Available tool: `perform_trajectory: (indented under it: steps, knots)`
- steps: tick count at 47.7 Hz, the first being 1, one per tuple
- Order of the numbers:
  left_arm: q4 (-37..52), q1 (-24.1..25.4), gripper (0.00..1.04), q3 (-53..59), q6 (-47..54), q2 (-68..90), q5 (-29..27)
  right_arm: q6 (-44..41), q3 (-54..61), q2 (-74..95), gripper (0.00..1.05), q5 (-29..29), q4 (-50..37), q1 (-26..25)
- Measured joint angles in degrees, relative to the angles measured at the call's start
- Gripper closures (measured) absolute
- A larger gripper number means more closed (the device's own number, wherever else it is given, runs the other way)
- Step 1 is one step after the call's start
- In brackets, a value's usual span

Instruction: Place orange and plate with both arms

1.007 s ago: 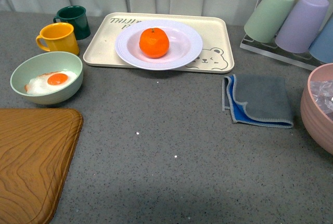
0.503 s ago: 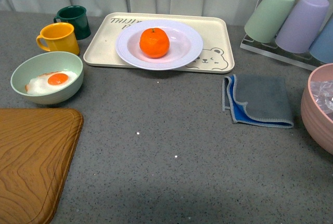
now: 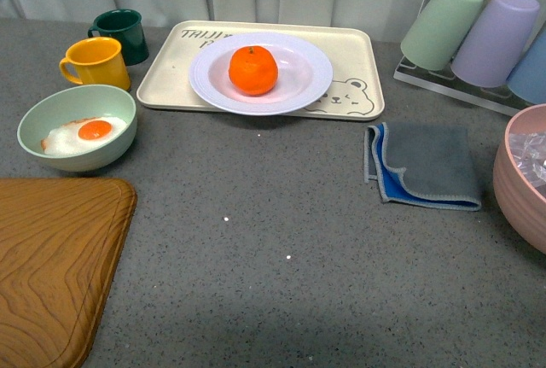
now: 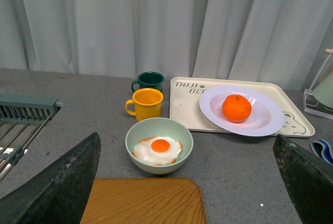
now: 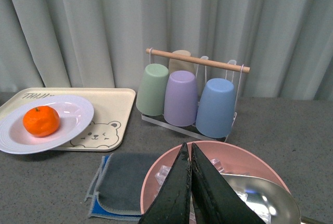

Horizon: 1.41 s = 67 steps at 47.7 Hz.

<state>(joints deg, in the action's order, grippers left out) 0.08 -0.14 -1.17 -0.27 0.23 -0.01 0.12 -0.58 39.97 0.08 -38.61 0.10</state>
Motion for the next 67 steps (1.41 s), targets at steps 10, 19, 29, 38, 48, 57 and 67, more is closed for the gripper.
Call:
perform_trajectory:
  steps: [10,19,29,38,48,57,67]
  knots:
    - [0.0,0.0,0.07,0.0,0.0,0.0,0.0,0.0,0.3,-8.4,1.04,0.0,7.5,0.0]
    - [0.0,0.0,0.07,0.0,0.0,0.0,0.0,0.0,0.3,-15.6,1.04,0.0,14.1,0.0]
    - [0.0,0.0,0.07,0.0,0.0,0.0,0.0,0.0,0.3,-22.0,1.04,0.0,20.5,0.0]
    - [0.0,0.0,0.07,0.0,0.0,0.0,0.0,0.0,0.3,-25.7,1.04,0.0,24.2,0.0]
    - [0.0,0.0,0.07,0.0,0.0,0.0,0.0,0.0,0.3,-28.9,1.04,0.0,27.3,0.0]
    - [0.0,0.0,0.07,0.0,0.0,0.0,0.0,0.0,0.3,-37.0,1.04,-0.2,37.6,0.0]
    - [0.0,0.0,0.07,0.0,0.0,0.0,0.0,-0.1,0.3,-39.7,1.03,-0.2,38.5,0.0]
